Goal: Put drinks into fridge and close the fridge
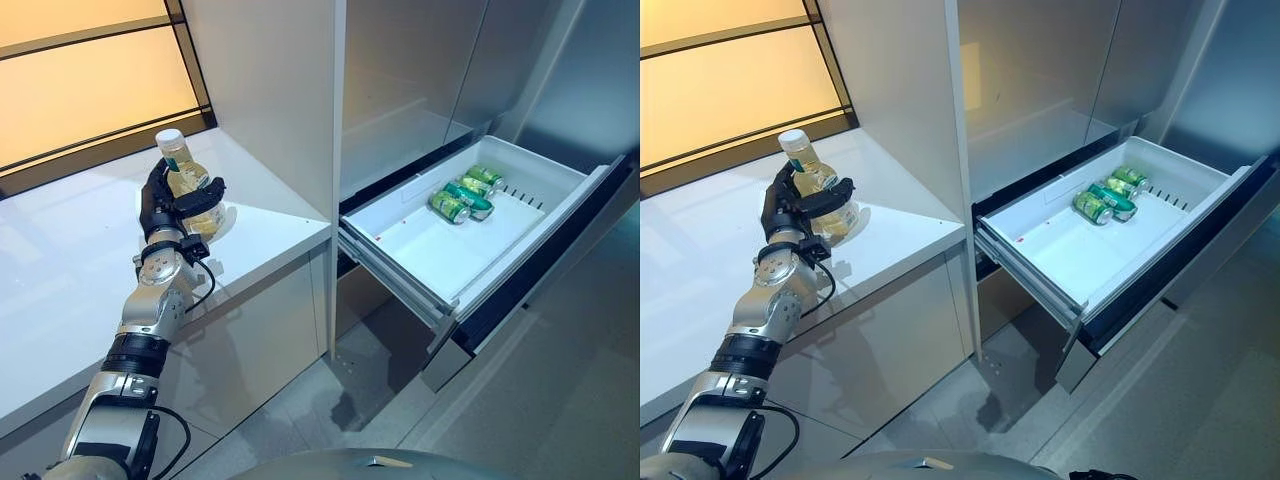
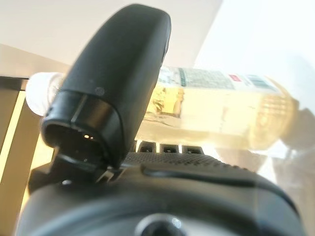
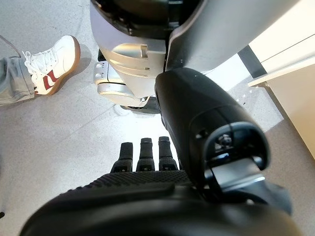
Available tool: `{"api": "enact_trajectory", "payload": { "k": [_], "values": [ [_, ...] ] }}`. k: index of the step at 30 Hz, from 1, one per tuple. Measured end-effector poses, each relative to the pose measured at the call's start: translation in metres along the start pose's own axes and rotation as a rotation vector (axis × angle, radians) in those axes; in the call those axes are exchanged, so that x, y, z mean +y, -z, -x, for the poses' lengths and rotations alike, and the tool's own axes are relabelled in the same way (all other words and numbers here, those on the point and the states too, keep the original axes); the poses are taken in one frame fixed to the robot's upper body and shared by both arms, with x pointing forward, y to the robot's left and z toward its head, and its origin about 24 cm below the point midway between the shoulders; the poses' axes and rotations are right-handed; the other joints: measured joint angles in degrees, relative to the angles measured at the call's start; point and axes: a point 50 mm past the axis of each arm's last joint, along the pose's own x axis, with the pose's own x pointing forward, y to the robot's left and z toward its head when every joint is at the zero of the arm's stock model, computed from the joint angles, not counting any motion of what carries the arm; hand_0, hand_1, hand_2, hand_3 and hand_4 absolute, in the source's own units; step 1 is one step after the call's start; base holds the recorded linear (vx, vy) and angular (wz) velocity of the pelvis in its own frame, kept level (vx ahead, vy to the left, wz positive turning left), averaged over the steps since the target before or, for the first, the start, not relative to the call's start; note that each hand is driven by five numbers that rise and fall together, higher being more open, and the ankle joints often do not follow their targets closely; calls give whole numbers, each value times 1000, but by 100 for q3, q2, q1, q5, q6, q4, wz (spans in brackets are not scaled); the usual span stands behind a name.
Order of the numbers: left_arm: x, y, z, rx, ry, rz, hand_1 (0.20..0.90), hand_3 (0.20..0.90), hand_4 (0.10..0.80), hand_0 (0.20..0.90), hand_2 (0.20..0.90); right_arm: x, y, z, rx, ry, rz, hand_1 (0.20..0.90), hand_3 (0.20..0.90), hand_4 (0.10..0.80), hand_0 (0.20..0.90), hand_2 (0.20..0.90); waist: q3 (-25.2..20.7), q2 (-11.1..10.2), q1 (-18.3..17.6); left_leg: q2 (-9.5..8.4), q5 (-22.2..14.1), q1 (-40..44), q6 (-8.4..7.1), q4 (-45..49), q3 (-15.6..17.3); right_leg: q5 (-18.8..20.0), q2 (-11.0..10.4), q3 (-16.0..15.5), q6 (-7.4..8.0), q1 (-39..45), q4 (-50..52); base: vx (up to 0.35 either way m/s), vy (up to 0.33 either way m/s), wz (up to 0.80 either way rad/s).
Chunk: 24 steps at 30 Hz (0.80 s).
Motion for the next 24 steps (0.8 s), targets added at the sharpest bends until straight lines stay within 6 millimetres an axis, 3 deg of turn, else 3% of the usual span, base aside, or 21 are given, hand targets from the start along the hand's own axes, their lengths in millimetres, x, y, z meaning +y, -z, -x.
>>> {"api": "enact_trajectory", "payload": {
  "k": [1,2,3,4,5,24],
  "values": [
    [0,-1,0,-4,0,2,785,765,665,785,785,0,0,0,0,0,0,900,900,800,900,900,1,-2,0,0,0,-1,0,0,0,0,0,0,0,-1,0,0,0,0],
    [0,-1,0,-4,-1,3,785,765,665,785,785,0,0,0,0,0,0,900,900,800,900,900,2,-2,0,0,-1,-1,0,0,0,0,0,0,0,-1,0,0,0,0],
    [0,-1,0,-4,0,3,538,477,377,538,538,0,0,0,0,0,0,900,900,800,900,900,2,-2,2,0,-1,-1,1,0,0,0,0,1,0,-2,0,0,0,0],
    [0,-1,0,-4,0,3,455,381,281,455,455,0,0,0,0,0,0,900,900,800,900,900,3,-3,4,0,-2,-3,1,0,1,0,0,1,0,-4,0,0,0,0],
    [0,-1,0,-4,0,3,300,200,100,300,300,0,0,0,0,0,0,900,900,800,900,900,4,-4,4,0,-2,-5,1,-1,0,0,0,1,0,-6,-1,0,0,0],
    [2,-3,-1,-5,13,13,300,200,100,300,300,0,-3,0,-7,-4,5,900,900,800,900,900,38,-27,-7,-3,-6,-13,2,0,6,0,-2,9,0,-19,-1,0,0,0]
  ]
}}
